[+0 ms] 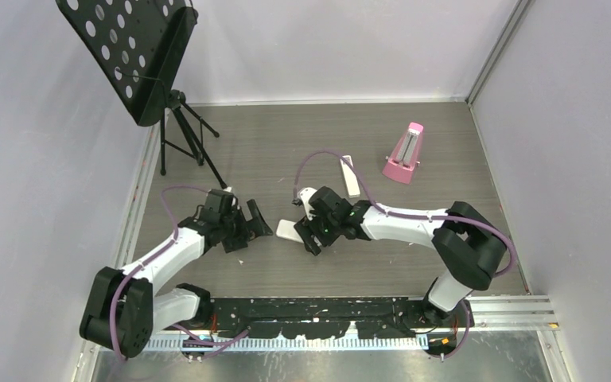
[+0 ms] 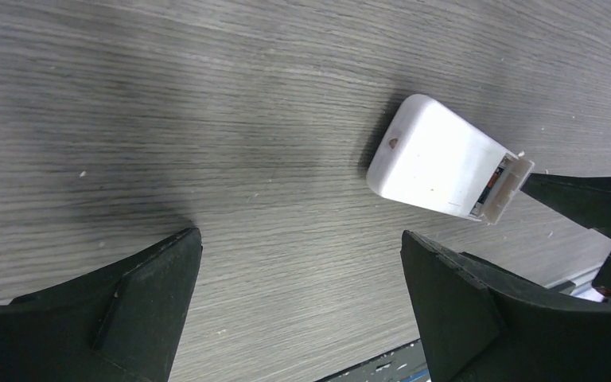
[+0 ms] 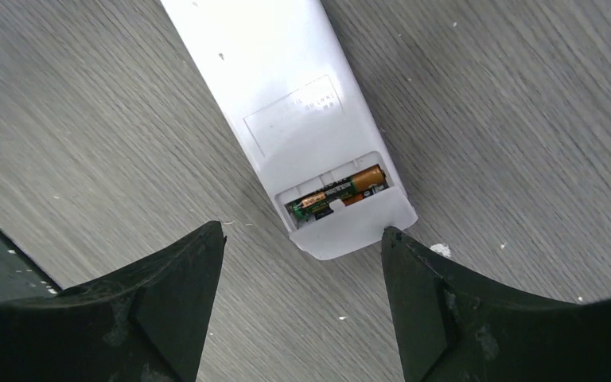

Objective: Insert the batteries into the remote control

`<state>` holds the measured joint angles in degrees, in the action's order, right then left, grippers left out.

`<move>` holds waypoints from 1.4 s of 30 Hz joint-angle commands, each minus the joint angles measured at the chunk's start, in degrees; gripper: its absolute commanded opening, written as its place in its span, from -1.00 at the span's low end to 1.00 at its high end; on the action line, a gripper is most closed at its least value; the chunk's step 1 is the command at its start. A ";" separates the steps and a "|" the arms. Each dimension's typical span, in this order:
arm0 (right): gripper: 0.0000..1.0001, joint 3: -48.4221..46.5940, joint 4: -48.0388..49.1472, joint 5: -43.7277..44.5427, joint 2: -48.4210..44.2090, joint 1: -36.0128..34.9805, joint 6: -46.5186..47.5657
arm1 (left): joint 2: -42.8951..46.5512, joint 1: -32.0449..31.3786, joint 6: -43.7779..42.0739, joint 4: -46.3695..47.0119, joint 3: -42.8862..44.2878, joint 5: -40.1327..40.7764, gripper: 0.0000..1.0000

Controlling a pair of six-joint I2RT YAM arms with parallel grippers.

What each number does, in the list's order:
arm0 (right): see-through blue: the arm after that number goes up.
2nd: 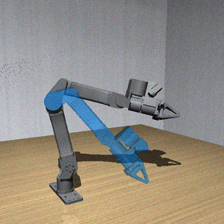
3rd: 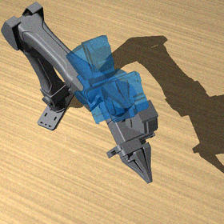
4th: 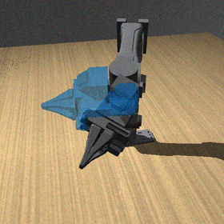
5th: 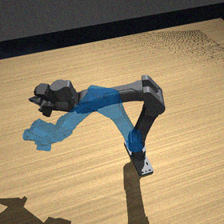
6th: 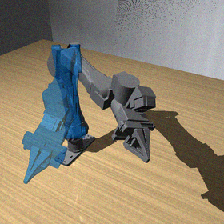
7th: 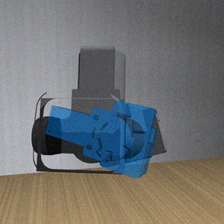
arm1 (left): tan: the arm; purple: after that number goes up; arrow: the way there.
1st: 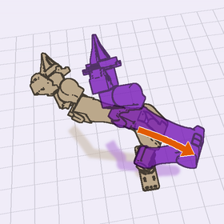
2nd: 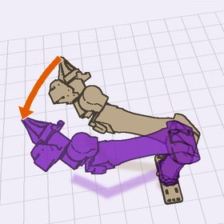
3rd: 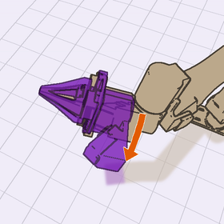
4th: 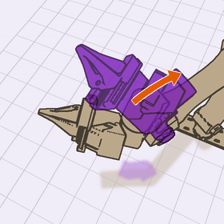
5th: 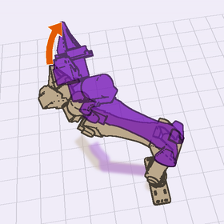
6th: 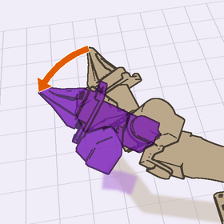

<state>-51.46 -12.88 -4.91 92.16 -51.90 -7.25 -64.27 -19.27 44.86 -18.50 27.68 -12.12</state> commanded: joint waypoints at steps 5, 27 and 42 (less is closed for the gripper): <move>0.53 -5.97 -6.49 7.88 0.52 -1.22 4.19 | -4.29 1.45 -2.46 0.69 1.15 -3.75 0.99; 0.50 -1.65 -7.31 4.64 -8.29 2.24 8.43 | -2.82 3.53 -2.89 0.38 -0.43 -3.39 0.98; 0.44 -4.16 -6.32 -1.23 -2.85 2.36 19.57 | 0.87 3.80 3.07 7.83 -3.70 -4.85 0.78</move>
<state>-56.80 -19.00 -5.89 93.45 -49.52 6.98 -63.51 -15.62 46.26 -14.09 25.28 -15.62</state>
